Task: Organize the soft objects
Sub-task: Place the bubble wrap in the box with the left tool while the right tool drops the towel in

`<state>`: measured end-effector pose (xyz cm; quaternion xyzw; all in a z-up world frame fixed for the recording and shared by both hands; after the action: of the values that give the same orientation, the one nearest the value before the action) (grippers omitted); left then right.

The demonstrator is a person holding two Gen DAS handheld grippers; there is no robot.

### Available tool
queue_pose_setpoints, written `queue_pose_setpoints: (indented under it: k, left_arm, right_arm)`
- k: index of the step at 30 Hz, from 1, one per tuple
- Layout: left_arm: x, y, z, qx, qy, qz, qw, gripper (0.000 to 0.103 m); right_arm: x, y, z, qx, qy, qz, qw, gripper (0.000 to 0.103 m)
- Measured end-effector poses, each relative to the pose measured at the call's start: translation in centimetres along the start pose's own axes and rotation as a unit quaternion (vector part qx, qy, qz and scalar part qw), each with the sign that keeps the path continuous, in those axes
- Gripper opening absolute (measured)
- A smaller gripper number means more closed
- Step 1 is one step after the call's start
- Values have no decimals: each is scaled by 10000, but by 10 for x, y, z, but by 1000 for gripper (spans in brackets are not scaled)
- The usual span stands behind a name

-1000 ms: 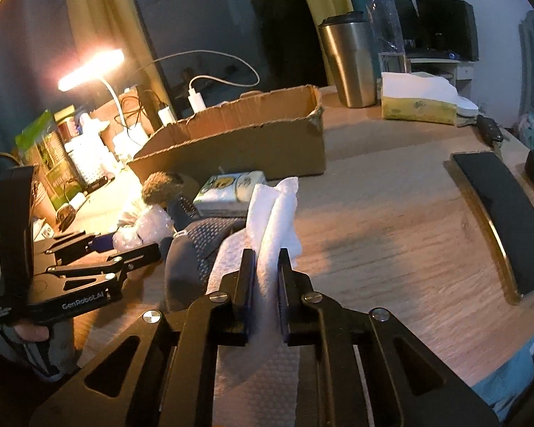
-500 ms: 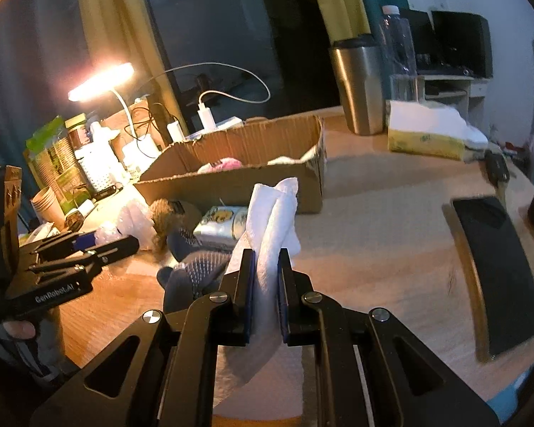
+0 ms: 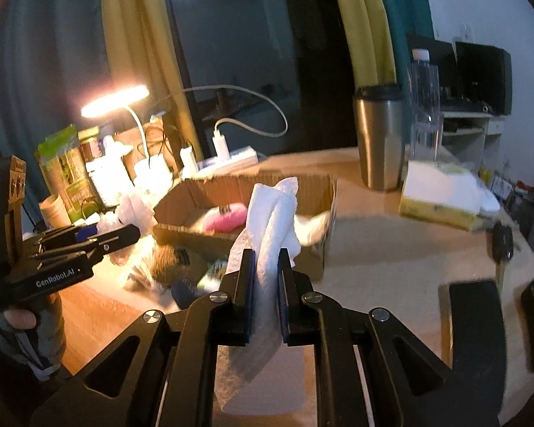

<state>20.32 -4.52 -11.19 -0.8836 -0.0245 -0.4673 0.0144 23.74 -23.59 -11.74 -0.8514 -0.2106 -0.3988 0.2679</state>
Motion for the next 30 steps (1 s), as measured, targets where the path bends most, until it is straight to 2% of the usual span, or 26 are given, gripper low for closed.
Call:
queue_pose_setpoints:
  k: [14, 23, 30]
  left_arm:
    - [59, -10, 12, 94, 453, 104, 9989, 44]
    - [76, -27, 39, 79, 450, 58, 9989, 44]
    - [71, -44, 67, 67, 266, -44, 9996, 44]
  right_arm:
    - [55, 2, 12, 91, 379, -65, 9992, 13]
    - [84, -4, 34, 137, 483, -165, 9986, 13]
    - [96, -11, 64, 208, 400, -180, 9988, 13]
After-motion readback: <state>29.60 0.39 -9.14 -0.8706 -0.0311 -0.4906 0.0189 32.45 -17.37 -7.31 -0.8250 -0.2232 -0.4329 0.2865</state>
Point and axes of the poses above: each gripper's, at about its wrist camera, not at the fingertips, and z roughly the way its jaws point, y to its right, x to its top, the point moved 9 cm from there along z, roughly the way its jaws point, and after that the axes turned 7 degrees about z, right-handed, at the moved point
